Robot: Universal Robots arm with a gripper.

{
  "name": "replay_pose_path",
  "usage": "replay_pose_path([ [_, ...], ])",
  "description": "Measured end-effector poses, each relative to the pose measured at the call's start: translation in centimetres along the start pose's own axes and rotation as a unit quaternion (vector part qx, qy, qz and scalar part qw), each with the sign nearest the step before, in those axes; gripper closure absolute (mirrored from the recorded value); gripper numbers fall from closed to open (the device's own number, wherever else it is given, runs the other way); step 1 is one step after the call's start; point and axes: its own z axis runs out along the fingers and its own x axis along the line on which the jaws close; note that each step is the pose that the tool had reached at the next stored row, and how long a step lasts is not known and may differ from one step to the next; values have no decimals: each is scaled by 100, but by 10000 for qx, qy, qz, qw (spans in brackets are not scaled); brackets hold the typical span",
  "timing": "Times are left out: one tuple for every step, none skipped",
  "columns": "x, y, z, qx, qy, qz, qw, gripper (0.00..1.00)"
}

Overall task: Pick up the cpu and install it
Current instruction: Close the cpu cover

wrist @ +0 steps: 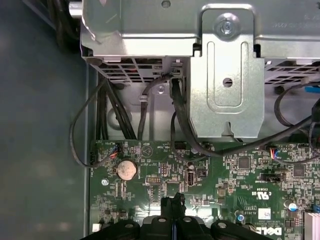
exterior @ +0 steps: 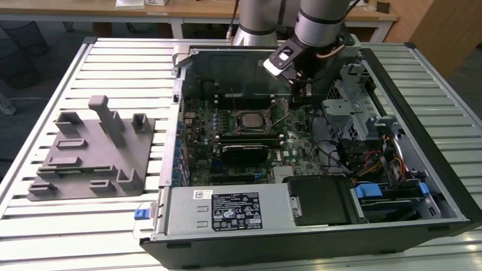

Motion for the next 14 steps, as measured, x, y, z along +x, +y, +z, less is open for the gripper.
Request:
replay_pose_path([
  [0,-9,3,0,-1,0,10000,89],
  [0,-22,5,0,0,0,10000,89],
  [0,-36,7,0,0,0,10000,89],
  [-1,-47,7,0,0,0,10000,89],
  [-1,-51,7,0,0,1,10000,89],
  [-1,-51,7,0,0,0,10000,89],
  [-1,-51,7,0,0,0,10000,89],
  [-1,-55,7,0,0,1,10000,89],
  [-1,-60,7,0,0,1,10000,89],
  [-1,-62,8,0,0,1,10000,89],
  [-1,-64,8,0,0,1,10000,89],
  [-1,-66,8,0,0,0,10000,89],
  [-1,-68,8,0,0,0,10000,89],
  [-1,-71,8,0,0,0,10000,89],
])
